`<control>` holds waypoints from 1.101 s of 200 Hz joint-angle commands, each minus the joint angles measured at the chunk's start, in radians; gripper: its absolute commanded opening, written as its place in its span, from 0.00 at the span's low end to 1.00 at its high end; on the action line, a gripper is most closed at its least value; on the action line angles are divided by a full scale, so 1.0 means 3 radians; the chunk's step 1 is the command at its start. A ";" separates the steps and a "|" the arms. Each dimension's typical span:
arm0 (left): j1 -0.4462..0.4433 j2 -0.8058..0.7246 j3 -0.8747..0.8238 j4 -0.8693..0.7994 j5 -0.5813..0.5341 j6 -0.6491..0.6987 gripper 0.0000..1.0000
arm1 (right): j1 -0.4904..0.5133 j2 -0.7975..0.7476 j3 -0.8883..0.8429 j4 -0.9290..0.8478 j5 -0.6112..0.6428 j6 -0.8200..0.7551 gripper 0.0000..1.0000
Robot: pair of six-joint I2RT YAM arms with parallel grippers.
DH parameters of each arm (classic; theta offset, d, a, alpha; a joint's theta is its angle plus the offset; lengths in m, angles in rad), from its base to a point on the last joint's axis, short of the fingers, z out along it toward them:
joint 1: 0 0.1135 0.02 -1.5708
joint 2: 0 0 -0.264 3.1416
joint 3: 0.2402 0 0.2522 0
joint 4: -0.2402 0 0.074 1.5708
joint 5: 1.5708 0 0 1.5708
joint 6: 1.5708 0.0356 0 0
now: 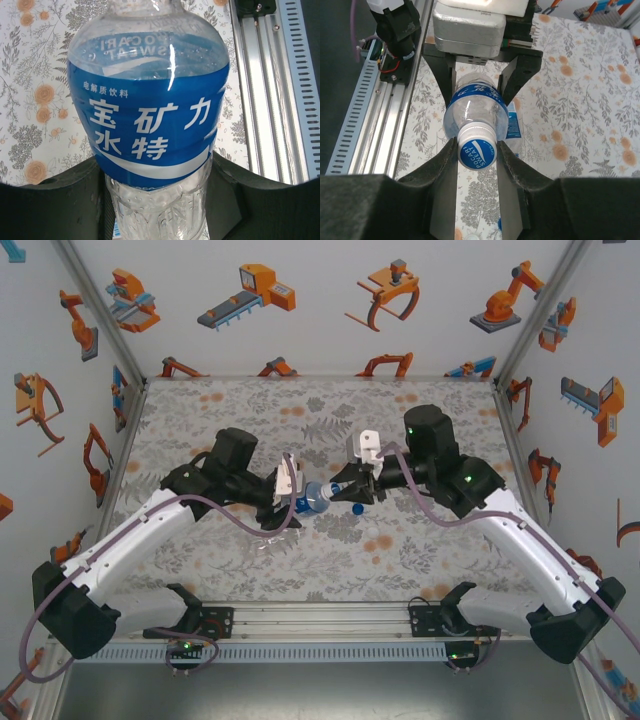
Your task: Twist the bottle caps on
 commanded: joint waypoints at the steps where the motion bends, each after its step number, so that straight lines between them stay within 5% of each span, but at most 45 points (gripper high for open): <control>1: -0.0024 0.0014 0.0103 0.0134 0.0061 -0.0013 0.00 | -0.0003 0.0000 -0.0079 0.0188 0.0312 0.0733 0.00; 46: -0.0025 0.0189 0.0059 0.0705 -0.0592 -0.0265 0.00 | -0.0006 -0.0028 -0.0221 0.0159 0.1847 0.3588 0.00; 77: -0.0026 0.0289 0.0068 0.0919 -0.0963 -0.0334 0.00 | -0.0003 0.0001 -0.0333 0.0049 0.2129 0.5239 0.00; 101: -0.0024 0.0338 0.0073 0.0984 -0.1037 -0.0364 0.00 | 0.0007 0.0016 -0.0408 0.0218 0.2181 0.5680 0.00; 129: -0.0022 0.0363 0.0068 0.1013 -0.0953 -0.0373 0.00 | 0.0007 -0.0079 -0.0419 0.0496 0.2220 0.5338 0.00; 153: -0.0024 0.0339 0.0086 0.0882 -0.0726 -0.0256 0.00 | -0.0003 -0.0173 -0.0383 0.0681 0.2024 0.4394 0.36; 172: -0.0025 0.0294 0.0103 0.0730 -0.0526 -0.0171 0.00 | -0.0003 -0.0223 -0.0290 0.0655 0.1687 0.3518 0.50; 220: -0.0027 0.0140 0.0147 0.0270 -0.0081 0.0028 0.00 | -0.0004 -0.0286 0.0027 0.0040 0.0538 0.1131 0.57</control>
